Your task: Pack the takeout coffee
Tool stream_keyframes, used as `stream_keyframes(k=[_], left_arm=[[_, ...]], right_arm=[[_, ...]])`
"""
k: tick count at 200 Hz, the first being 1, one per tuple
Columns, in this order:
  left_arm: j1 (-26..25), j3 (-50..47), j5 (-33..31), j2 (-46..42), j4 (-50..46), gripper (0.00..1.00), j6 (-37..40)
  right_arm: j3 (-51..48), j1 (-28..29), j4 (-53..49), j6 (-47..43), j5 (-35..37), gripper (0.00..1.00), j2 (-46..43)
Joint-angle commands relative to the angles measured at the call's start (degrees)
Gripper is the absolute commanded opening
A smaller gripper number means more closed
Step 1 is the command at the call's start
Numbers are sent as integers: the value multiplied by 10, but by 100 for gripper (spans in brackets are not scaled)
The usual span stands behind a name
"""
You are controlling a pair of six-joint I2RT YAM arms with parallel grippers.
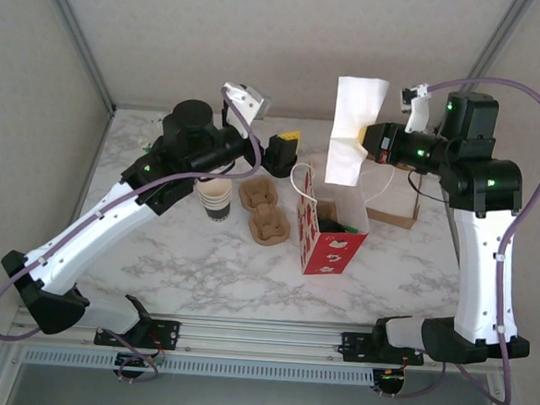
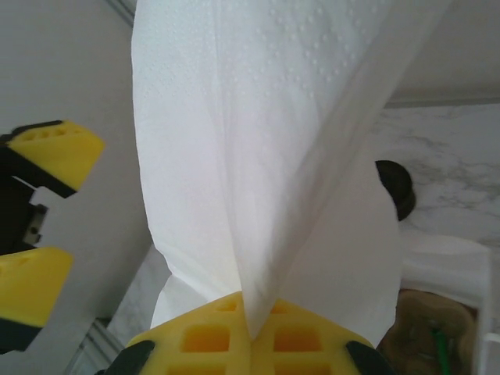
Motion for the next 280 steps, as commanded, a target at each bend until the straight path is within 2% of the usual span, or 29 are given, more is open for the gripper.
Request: stream_keyframes(k=[1, 17, 51, 92, 130, 167, 187, 212, 234, 252, 280], left_arm=[[5, -37, -20, -34, 33, 100, -54], [21, -67, 9, -42, 47, 100, -106], [72, -131, 180, -37, 104, 100, -249], [75, -177, 301, -16, 145, 95, -343], [70, -185, 336, 10, 130, 87, -362], [42, -173, 333, 44, 110, 73, -358], [35, -168, 321, 59, 91, 61, -350], [34, -167, 309, 66, 82, 36, -349], [32, -169, 307, 69, 84, 20, -350], [32, -167, 301, 70, 82, 12, -349], [32, -166, 298, 69, 77, 9, -345]], right_arm=[[4, 5, -2, 28, -45, 0, -12], [-22, 4, 5, 36, -71, 0, -14], [-65, 5, -13, 19, -76, 0, -10], [-116, 5, -32, -1, -70, 0, -13], [-142, 5, -56, -12, -49, 0, -12], [-171, 5, -64, -19, -41, 0, -13], [-185, 5, -68, -24, -36, 0, -12], [-192, 6, -82, -33, -17, 0, -7], [-193, 6, -95, -41, 2, 0, 0], [-191, 9, -104, -43, 25, 0, 9], [-179, 27, -116, -43, 65, 0, 31]])
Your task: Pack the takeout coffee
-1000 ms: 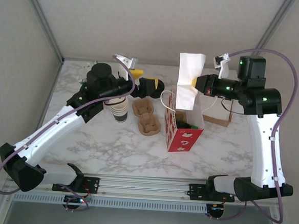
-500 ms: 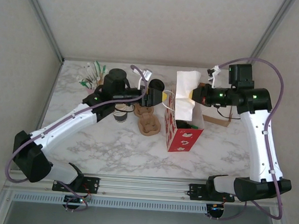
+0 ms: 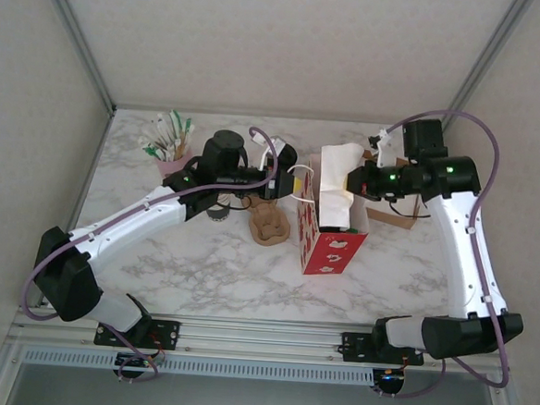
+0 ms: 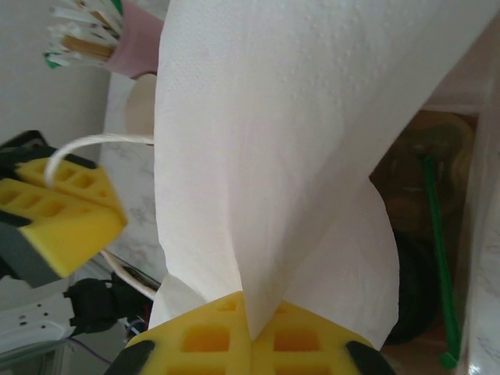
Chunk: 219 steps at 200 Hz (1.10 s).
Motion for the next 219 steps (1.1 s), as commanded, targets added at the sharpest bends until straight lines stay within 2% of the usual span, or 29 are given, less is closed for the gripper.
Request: stream_keyframes(k=[1, 62, 111, 170, 219], left_arm=[[-3, 12, -6, 1, -1, 9, 6], [-3, 9, -16, -5, -8, 9, 13], [-3, 7, -16, -9, -11, 8, 16], [-3, 1, -16, -13, -10, 8, 19], [-3, -2, -17, -14, -11, 8, 23]], right_arm=[[10, 17, -24, -11, 47, 0, 21], [76, 85, -70, -4, 175, 0, 85], [95, 116, -92, 1, 244, 0, 115], [85, 149, -51, 29, 257, 0, 138], [38, 165, 5, 64, 249, 0, 150]])
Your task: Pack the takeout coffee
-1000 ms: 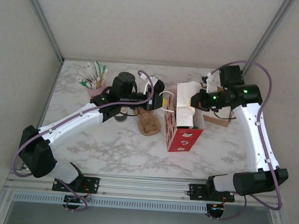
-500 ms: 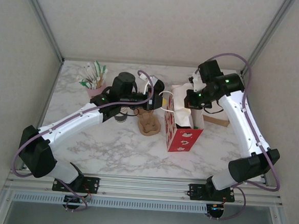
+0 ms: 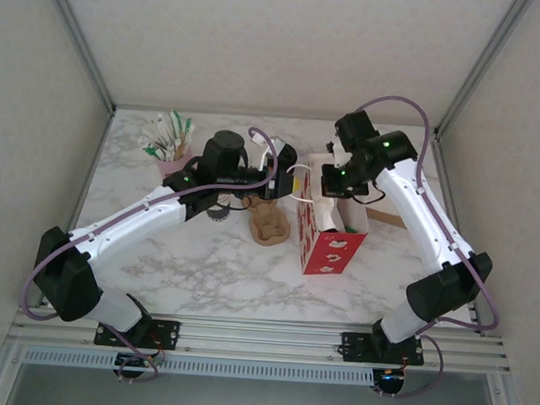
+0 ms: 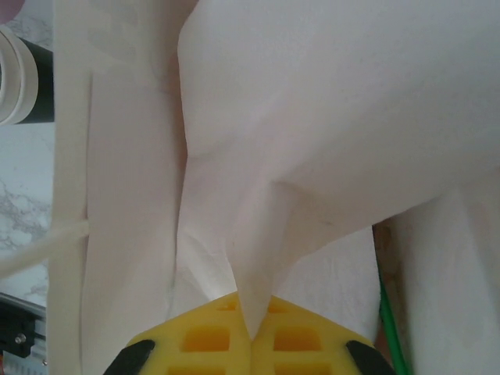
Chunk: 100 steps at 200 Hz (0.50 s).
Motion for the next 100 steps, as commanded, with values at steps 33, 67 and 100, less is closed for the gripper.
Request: stream_keyframes(k=[33, 67, 100], left_arm=[[-3, 0, -2, -12, -3, 8, 18], [-1, 3, 0, -10, -5, 7, 22], [2, 5, 2, -10, -10, 7, 26]], right_arm=[[-62, 8, 65, 38, -1, 0, 9], [-88, 8, 88, 45, -7, 0, 17], [-111, 8, 109, 51, -3, 1, 23]])
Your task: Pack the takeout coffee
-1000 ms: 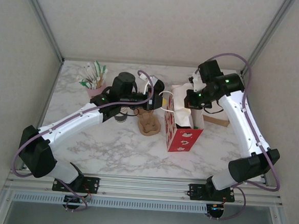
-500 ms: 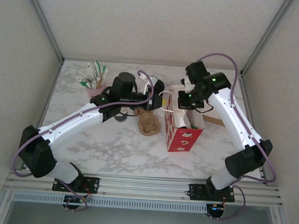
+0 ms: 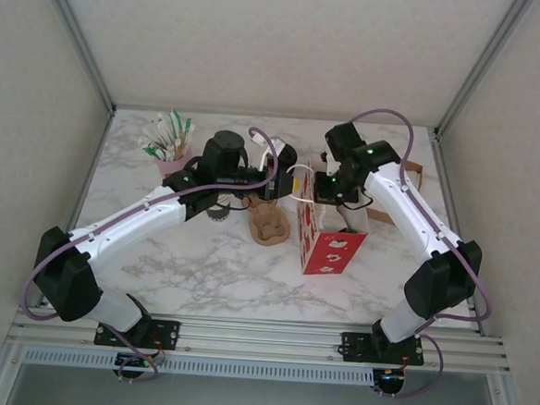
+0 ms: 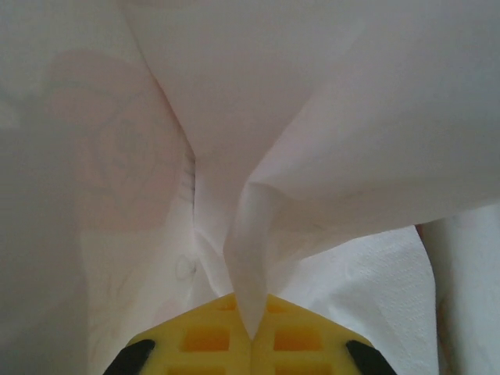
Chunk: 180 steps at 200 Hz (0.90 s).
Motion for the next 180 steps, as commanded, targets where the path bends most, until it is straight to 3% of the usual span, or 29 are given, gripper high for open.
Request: stream_keyframes(k=[1, 68, 180], left_arm=[[2, 5, 2, -10, -9, 7, 14], [6, 5, 1, -15, -9, 9, 16], [11, 22, -11, -17, -19, 26, 22]], right_arm=[[-19, 4, 25, 13, -1, 1, 10], [-16, 3, 16, 17, 15, 26, 2], [35, 2, -11, 16, 34, 65, -61]])
